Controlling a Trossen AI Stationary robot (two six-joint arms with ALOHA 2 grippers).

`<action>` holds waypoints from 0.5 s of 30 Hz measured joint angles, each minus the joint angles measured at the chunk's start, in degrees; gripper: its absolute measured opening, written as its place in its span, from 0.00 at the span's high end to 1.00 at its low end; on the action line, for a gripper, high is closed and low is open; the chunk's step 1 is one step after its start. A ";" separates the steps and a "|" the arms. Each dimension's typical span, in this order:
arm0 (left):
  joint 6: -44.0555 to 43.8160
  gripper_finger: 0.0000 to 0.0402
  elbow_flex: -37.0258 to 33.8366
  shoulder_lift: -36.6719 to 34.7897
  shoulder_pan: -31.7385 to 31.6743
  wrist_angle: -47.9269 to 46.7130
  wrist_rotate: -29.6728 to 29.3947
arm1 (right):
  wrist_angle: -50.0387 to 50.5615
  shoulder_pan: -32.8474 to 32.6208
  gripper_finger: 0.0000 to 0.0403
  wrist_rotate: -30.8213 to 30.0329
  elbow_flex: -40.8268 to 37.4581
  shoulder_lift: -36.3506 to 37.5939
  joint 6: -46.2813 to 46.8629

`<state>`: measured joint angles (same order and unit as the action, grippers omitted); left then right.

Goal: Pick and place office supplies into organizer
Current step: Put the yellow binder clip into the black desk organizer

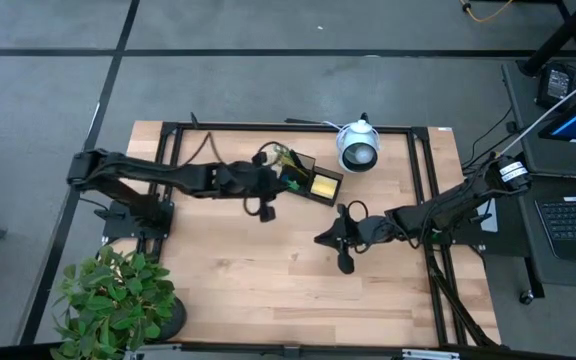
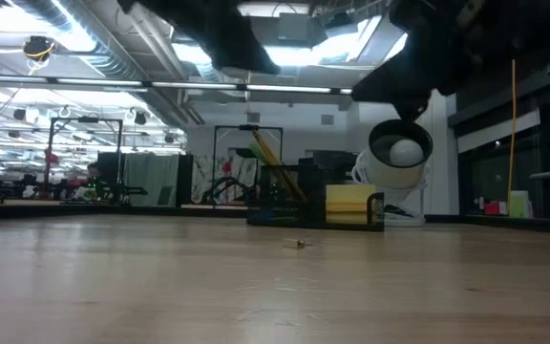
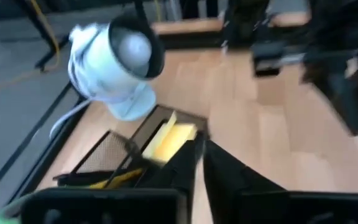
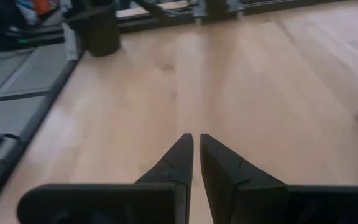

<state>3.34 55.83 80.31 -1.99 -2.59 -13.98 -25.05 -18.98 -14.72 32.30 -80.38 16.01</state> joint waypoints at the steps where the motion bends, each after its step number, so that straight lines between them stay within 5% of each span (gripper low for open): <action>1: 0.05 0.96 -0.69 -1.42 0.64 0.52 0.00 | 0.42 0.02 0.91 1.14 0.73 0.00 0.25; 15: -4.11 0.99 -20.86 -19.04 6.61 13.85 -4.16 | 23.47 1.36 0.95 12.05 20.98 -7.73 -12.68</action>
<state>-0.77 34.97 61.27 4.63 11.26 -18.14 -1.58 -17.61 -2.68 53.27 -88.11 3.33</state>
